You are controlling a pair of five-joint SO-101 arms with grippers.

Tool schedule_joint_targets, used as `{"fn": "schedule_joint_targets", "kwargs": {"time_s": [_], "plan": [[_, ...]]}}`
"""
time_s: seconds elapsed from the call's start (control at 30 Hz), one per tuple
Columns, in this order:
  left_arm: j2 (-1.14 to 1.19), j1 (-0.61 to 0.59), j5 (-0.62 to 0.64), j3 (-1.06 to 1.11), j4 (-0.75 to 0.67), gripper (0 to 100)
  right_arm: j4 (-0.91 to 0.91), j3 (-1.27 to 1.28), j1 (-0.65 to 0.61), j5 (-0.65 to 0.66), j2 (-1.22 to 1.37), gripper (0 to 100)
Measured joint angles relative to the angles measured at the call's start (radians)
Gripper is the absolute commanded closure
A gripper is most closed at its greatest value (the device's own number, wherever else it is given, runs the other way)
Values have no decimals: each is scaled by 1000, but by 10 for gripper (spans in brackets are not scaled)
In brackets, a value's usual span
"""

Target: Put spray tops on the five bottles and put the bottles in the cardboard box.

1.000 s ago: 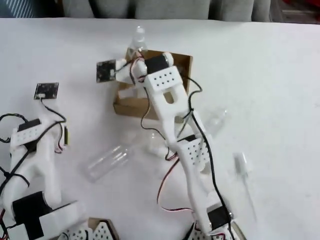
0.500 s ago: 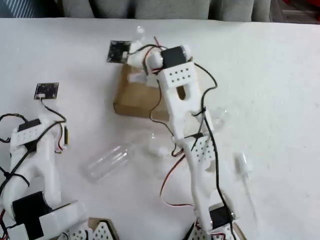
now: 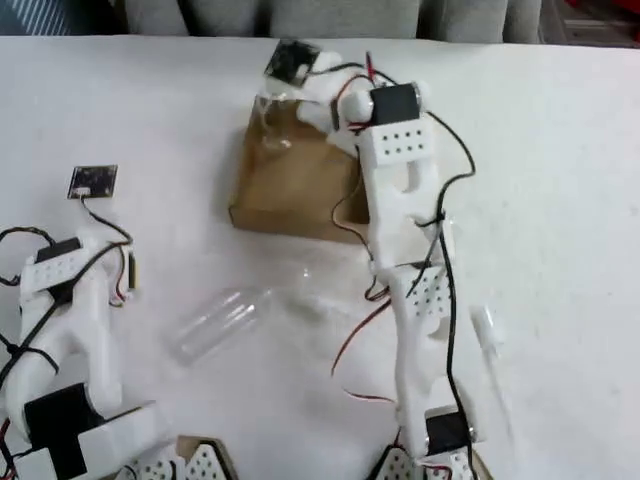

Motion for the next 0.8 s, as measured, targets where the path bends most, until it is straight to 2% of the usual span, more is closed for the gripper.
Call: {"fn": "schedule_joint_targets", "kwargs": {"time_s": [0.23,0.67,0.8], "plan": [[0,0,0,0,0,945,-155,0,61,-253,21,982],[0,0,0,0,0,945,-348,0,66,-552,124,982],[0,0,0,0,0,945,-382,0,66,-608,124,981]]}}
